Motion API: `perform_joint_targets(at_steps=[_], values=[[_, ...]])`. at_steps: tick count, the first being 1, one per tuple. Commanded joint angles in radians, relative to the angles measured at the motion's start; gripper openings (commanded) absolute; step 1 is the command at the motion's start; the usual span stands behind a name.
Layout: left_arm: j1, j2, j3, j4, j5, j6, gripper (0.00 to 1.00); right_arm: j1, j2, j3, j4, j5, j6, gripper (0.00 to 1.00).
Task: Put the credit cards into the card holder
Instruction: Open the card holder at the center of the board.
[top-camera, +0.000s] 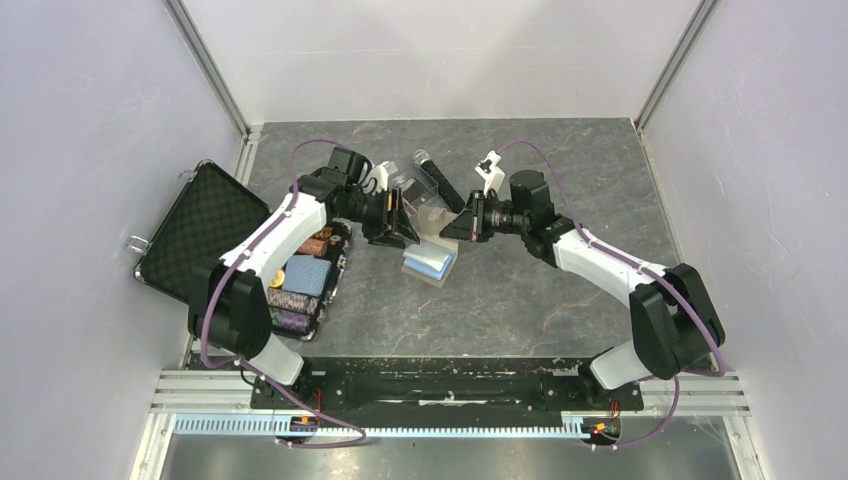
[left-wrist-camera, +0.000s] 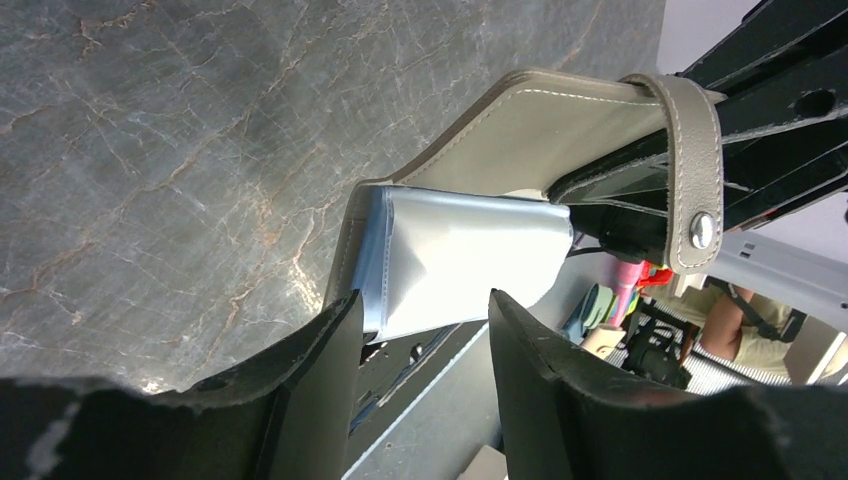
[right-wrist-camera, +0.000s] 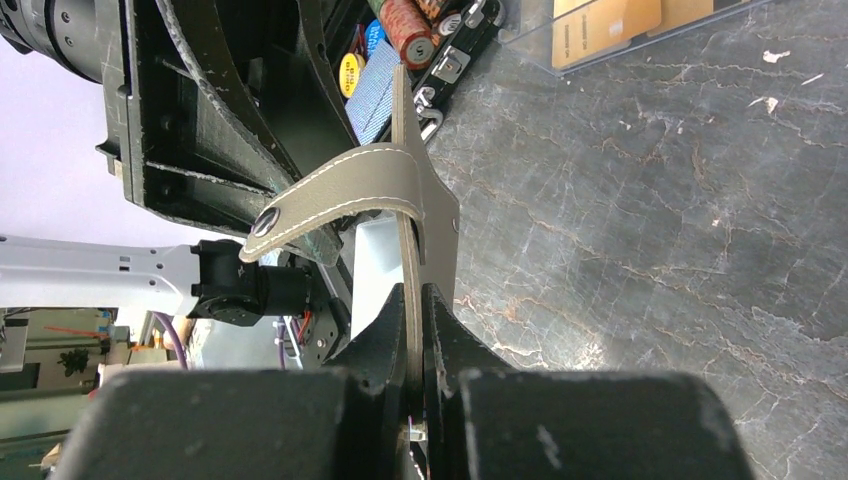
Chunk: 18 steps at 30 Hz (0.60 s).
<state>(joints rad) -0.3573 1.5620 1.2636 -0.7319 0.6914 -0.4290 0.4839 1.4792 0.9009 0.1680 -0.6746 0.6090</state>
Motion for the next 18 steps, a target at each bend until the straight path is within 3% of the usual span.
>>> perform_joint_targets(at_steps=[1, 13, 18], values=[[-0.005, 0.019, 0.008, -0.01, 0.043, 0.065, 0.56, -0.005, 0.01, 0.038, 0.014, -0.003, -0.014, 0.0], [-0.006, 0.059, 0.0, 0.01, 0.118, 0.068, 0.53, -0.011, 0.023, 0.038, 0.015, -0.011, -0.018, 0.0], [-0.003, 0.043, -0.021, 0.105, 0.187, 0.007, 0.48, -0.014, 0.029, 0.036, 0.015, -0.016, -0.018, 0.0]])
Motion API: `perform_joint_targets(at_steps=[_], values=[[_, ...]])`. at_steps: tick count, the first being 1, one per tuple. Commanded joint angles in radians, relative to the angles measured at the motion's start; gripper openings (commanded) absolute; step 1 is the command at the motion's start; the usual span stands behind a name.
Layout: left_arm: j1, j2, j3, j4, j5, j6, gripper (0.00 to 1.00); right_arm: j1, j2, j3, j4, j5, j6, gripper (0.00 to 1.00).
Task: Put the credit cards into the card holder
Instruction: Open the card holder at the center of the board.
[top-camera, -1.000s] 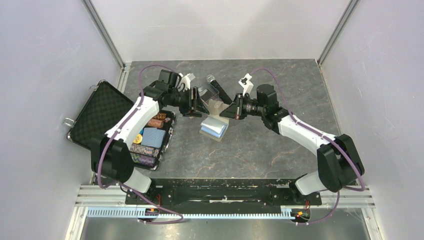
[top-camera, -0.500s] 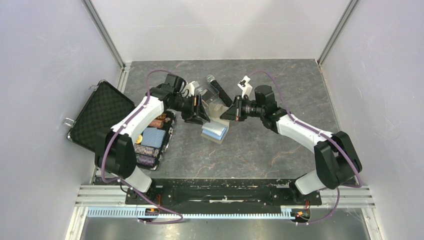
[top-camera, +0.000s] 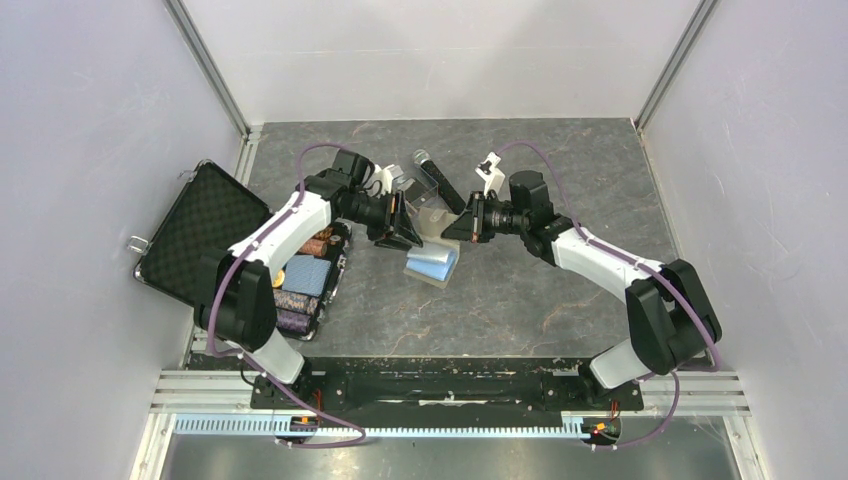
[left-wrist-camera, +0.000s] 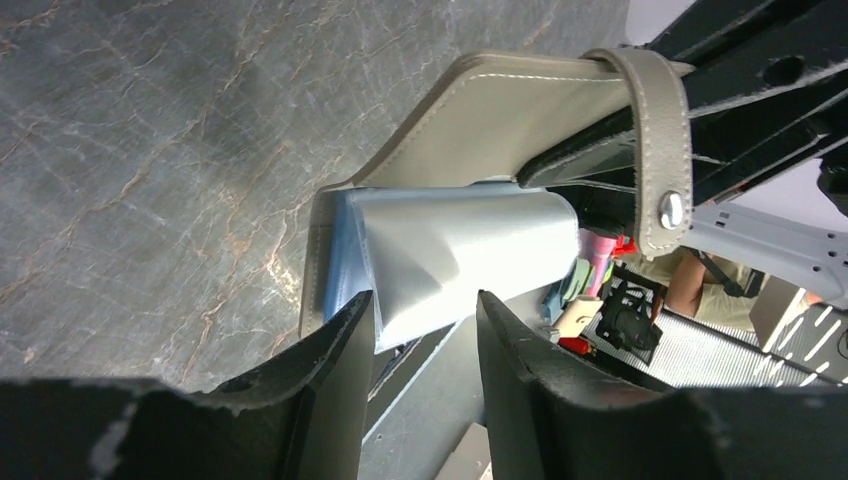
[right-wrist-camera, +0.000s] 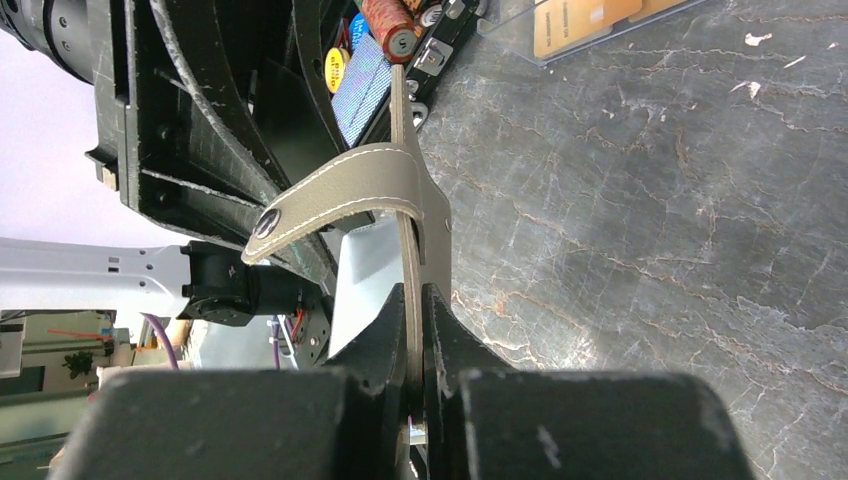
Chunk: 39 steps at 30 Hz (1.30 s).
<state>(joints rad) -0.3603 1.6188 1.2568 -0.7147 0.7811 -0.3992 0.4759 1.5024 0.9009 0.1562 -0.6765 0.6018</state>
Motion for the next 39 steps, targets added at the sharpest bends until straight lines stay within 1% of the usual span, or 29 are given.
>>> perform_joint_targets(at_steps=[1, 7, 14, 18, 22, 25, 28, 30, 33, 36, 39], values=[[0.001, -0.018, -0.015, 0.105, 0.106, -0.03, 0.48, -0.004, 0.008, 0.034, 0.028, -0.017, -0.011, 0.0], [0.013, -0.02, -0.03, 0.252, 0.166, -0.144, 0.5, -0.006, 0.01, 0.015, 0.034, -0.036, 0.004, 0.0], [0.017, -0.025, -0.09, 0.458, 0.159, -0.297, 0.57, -0.005, 0.004, 0.004, 0.037, -0.048, 0.07, 0.0], [0.018, -0.035, -0.12, 0.532, 0.138, -0.337, 0.6, -0.006, 0.001, -0.006, 0.057, -0.061, 0.147, 0.0], [0.019, -0.061, -0.149, 0.6, 0.109, -0.362, 0.64, -0.006, 0.003, -0.016, 0.092, -0.076, 0.214, 0.0], [0.019, -0.076, -0.173, 0.649, 0.104, -0.379, 0.64, -0.009, 0.006, -0.016, 0.098, -0.081, 0.242, 0.0], [0.019, -0.085, -0.19, 0.648, 0.096, -0.352, 0.58, -0.013, 0.007, -0.016, 0.105, -0.087, 0.265, 0.0], [0.018, -0.09, -0.191, 0.611, 0.083, -0.311, 0.53, -0.016, 0.008, -0.016, 0.115, -0.093, 0.28, 0.0], [0.019, -0.095, -0.185, 0.536, 0.052, -0.233, 0.5, -0.018, 0.008, -0.016, 0.136, -0.104, 0.305, 0.0], [0.018, -0.098, -0.176, 0.457, 0.001, -0.151, 0.52, -0.017, 0.012, -0.017, 0.164, -0.123, 0.327, 0.0], [0.02, -0.094, -0.162, 0.402, -0.041, -0.097, 0.61, -0.017, 0.014, -0.01, 0.171, -0.136, 0.333, 0.0]])
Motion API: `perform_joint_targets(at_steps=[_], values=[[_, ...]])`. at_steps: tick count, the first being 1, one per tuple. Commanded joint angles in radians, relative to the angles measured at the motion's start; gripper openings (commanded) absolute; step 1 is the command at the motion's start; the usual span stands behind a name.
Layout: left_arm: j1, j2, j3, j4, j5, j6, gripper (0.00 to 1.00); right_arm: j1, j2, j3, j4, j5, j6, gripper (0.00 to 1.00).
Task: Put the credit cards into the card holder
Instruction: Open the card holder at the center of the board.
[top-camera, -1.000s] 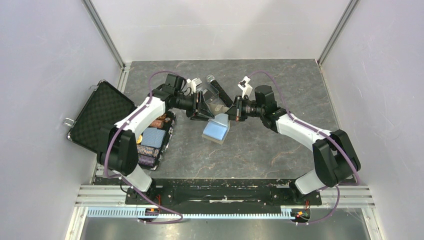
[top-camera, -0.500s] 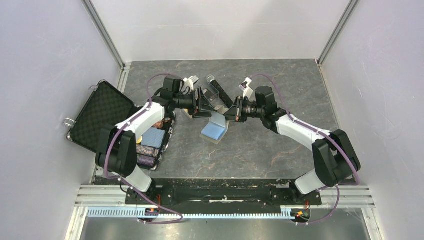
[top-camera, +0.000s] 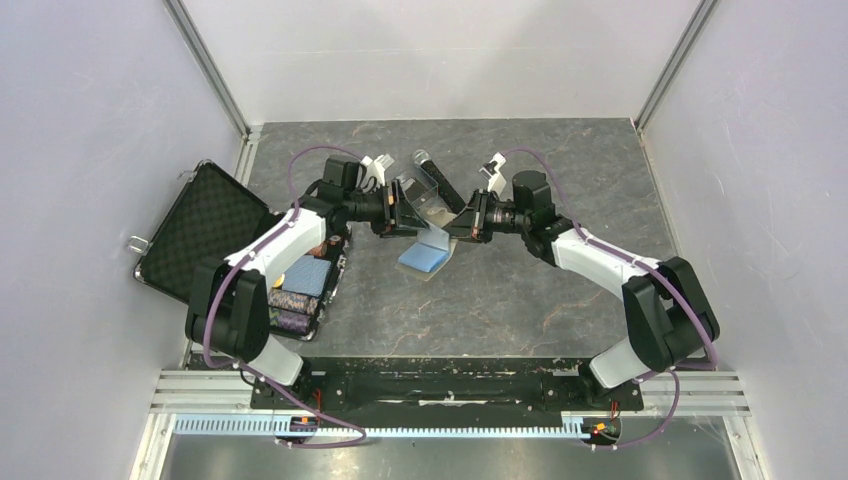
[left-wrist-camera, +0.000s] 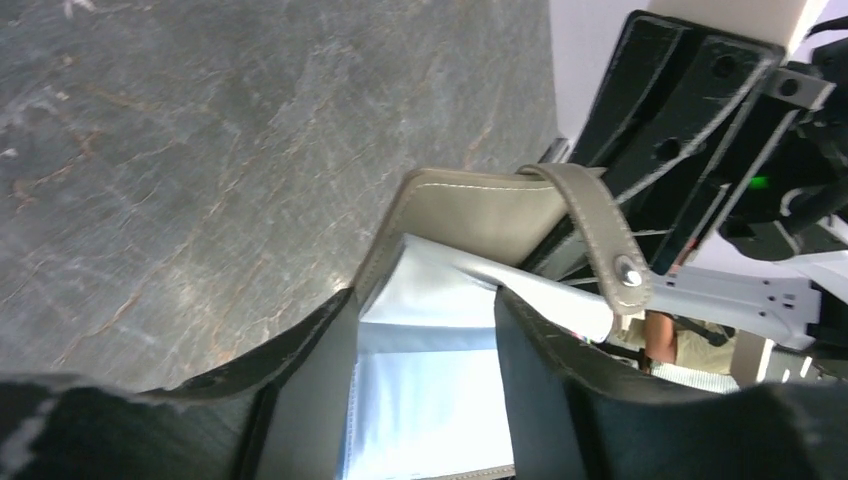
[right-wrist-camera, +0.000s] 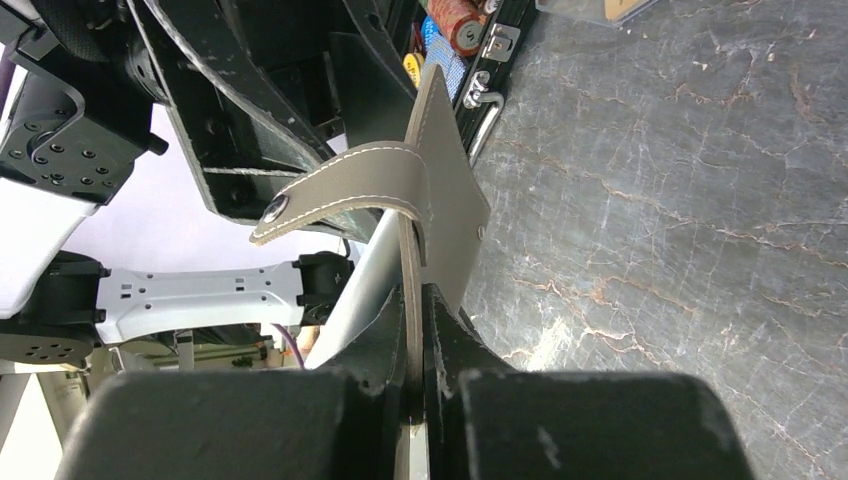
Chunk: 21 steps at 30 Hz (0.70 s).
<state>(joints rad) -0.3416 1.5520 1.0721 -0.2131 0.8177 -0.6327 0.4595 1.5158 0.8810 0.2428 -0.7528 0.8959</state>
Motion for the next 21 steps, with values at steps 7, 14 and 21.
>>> perform_joint_targets(at_steps=[7, 14, 21], values=[[0.002, -0.009, 0.03, -0.104, -0.102, 0.175, 0.72, -0.002, 0.003, 0.015, 0.086, -0.08, 0.039, 0.0], [0.015, -0.008, -0.039, 0.128, 0.061, 0.082, 0.76, -0.003, 0.002, 0.021, 0.105, -0.098, 0.051, 0.0], [0.014, -0.018, -0.083, 0.316, 0.185, 0.003, 0.62, -0.003, 0.013, 0.027, 0.131, -0.106, 0.069, 0.0]])
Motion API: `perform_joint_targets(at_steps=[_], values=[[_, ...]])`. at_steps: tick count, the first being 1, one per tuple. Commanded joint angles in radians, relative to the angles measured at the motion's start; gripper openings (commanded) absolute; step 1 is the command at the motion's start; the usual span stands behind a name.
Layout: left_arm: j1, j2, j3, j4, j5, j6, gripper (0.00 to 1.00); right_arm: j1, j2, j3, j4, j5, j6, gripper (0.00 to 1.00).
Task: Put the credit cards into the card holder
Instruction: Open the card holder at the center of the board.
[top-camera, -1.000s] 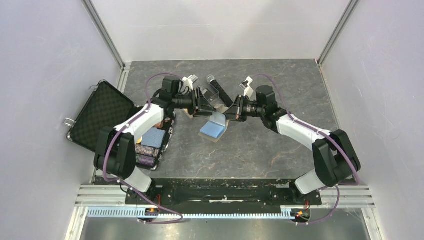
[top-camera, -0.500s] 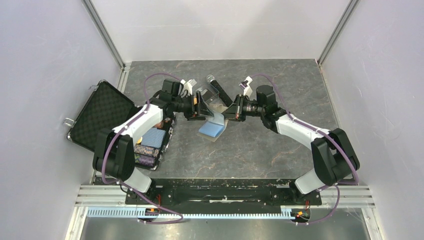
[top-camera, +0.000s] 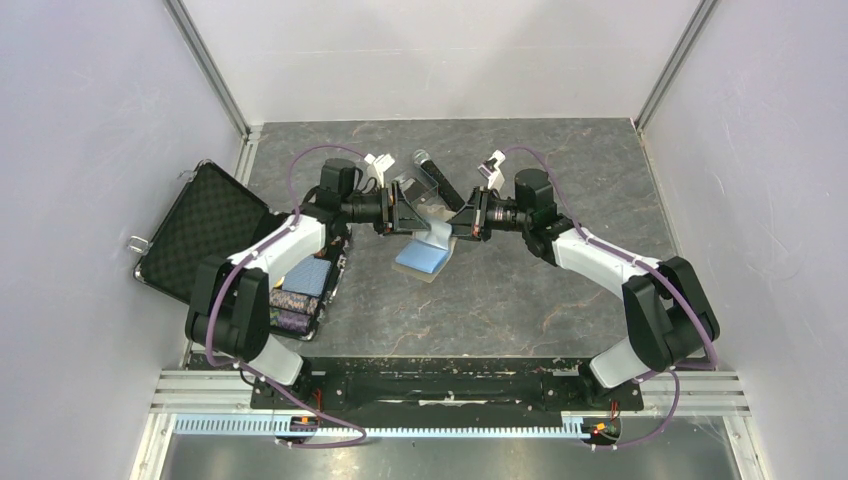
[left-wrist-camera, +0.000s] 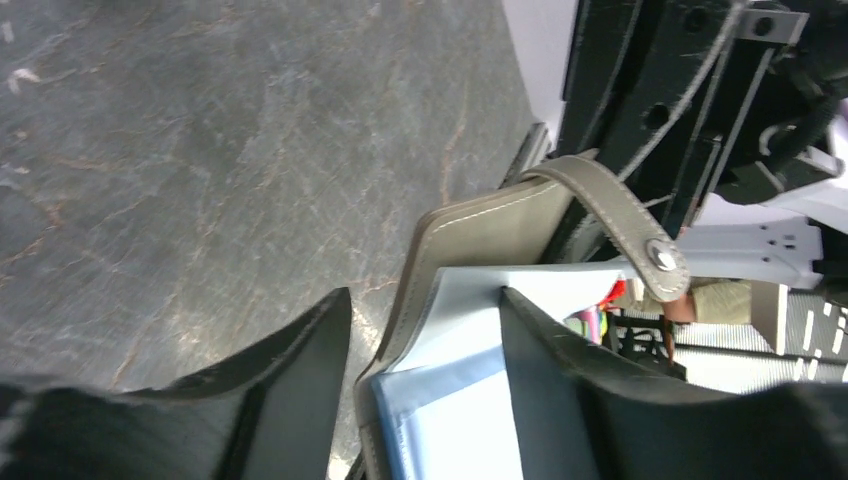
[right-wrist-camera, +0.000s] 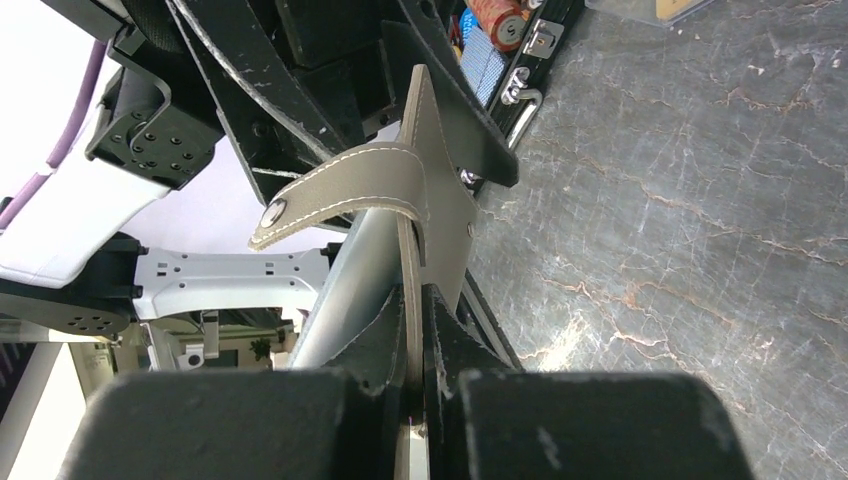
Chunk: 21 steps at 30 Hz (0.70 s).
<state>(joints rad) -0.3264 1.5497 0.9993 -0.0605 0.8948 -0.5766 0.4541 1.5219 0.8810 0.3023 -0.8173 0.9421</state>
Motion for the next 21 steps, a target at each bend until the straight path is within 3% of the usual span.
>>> perform_joint_targets(at_steps=[1, 4, 10, 14, 18, 21], values=[[0.0, -0.017, -0.014, 0.17, 0.114, -0.055, 0.57, 0.002, 0.011, 0.029, 0.074, -0.042, 0.025, 0.0], [0.0, -0.022, -0.022, 0.175, 0.112, -0.063, 0.38, 0.002, 0.018, 0.037, 0.075, -0.042, 0.024, 0.04], [0.016, -0.045, -0.026, 0.163, 0.078, -0.082, 0.03, -0.038, 0.011, 0.045, 0.017, -0.041, -0.039, 0.26], [0.03, -0.072, -0.008, 0.136, 0.067, -0.079, 0.02, -0.101, -0.038, 0.041, -0.087, -0.015, -0.137, 0.48], [0.032, -0.081, 0.05, 0.028, 0.073, -0.027, 0.02, -0.141, -0.051, 0.103, -0.297, 0.003, -0.319, 0.67], [0.032, -0.08, 0.095, -0.046, 0.081, 0.014, 0.02, -0.155, -0.065, 0.134, -0.397, 0.016, -0.416, 0.76]])
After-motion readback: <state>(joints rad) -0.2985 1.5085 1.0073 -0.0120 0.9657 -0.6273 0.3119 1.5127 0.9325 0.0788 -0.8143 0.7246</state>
